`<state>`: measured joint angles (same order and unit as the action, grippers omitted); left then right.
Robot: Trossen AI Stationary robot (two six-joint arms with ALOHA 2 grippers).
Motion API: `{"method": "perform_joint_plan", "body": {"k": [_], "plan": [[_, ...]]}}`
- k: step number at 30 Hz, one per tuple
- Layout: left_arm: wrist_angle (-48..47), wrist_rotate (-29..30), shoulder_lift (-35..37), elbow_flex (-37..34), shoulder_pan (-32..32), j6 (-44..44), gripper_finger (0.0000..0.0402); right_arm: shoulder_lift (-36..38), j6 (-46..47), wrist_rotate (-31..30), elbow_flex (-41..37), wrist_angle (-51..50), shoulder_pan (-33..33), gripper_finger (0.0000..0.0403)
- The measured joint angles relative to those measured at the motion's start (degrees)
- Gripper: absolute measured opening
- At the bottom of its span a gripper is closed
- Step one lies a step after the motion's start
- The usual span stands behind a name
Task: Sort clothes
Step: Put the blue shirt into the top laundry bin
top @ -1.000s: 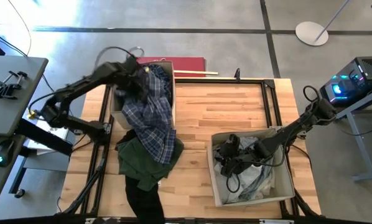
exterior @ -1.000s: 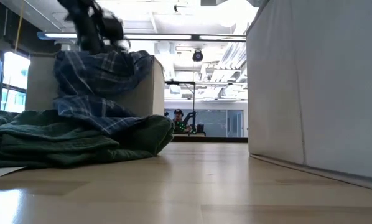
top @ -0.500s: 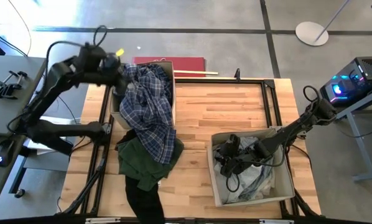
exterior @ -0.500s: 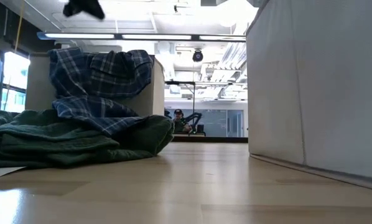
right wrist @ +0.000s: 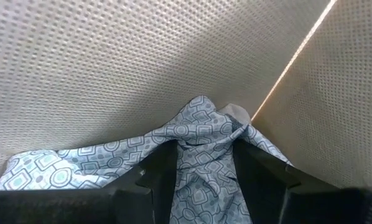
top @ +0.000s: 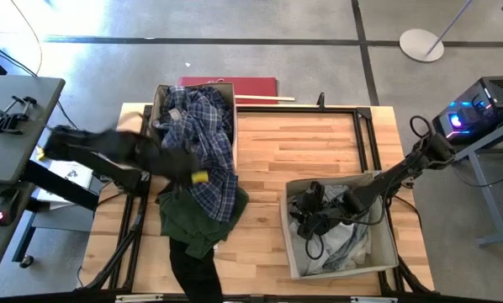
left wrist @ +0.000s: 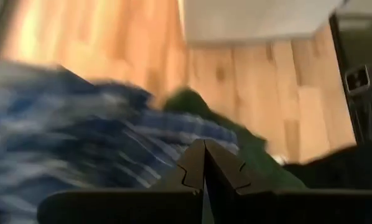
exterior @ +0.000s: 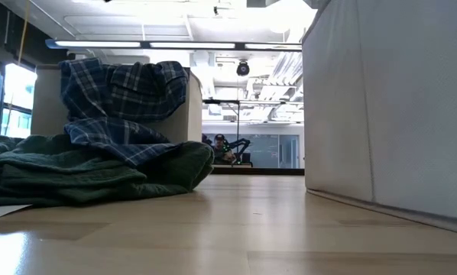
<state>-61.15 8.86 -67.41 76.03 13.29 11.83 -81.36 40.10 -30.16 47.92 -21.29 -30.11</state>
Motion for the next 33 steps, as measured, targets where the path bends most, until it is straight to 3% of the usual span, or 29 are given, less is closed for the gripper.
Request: {"method": "perform_joint_plan", "body": {"k": [5, 9, 14, 20, 24, 29, 33], "plan": [[-0.2, -1.0, -9.2, -3.4, 7.3, 15.3, 0.0003, 0.0, 0.5, 0.0, 0.0, 0.1, 0.0, 0.0151], [-0.2, -0.5, -15.9, -6.8, 11.3, 24.2, 0.0029, 0.0, 0.6, 0.0, 0.0, 0.6, 0.0, 0.0151], [0.2, 8.4, -20.7, -11.8, 11.8, 38.7, 0.0091, 0.0, 0.4, 0.0, 0.0, 1.1, 0.0, 0.0151], [7.5, 19.7, -20.5, -18.3, 11.7, 55.2, 0.0183, 0.0, -0.5, 0.0, 0.0, 1.1, 0.0, 0.0151], [13.1, 20.1, -20.5, -23.9, 10.9, 59.0, 0.0218, 0.0, -1.5, -0.1, 0.0, 1.1, 0.0, 0.0151], [21.7, 17.0, -20.8, -30.0, 10.7, 58.3, 0.0193, 0.0, -2.6, -0.1, 0.0, 1.1, 0.0, 0.0151], [22.0, 17.0, -20.8, -30.6, 10.7, 61.6, 0.0103, 0.0, -3.1, -0.2, 0.0, 1.1, 0.0, 0.0151]]}}
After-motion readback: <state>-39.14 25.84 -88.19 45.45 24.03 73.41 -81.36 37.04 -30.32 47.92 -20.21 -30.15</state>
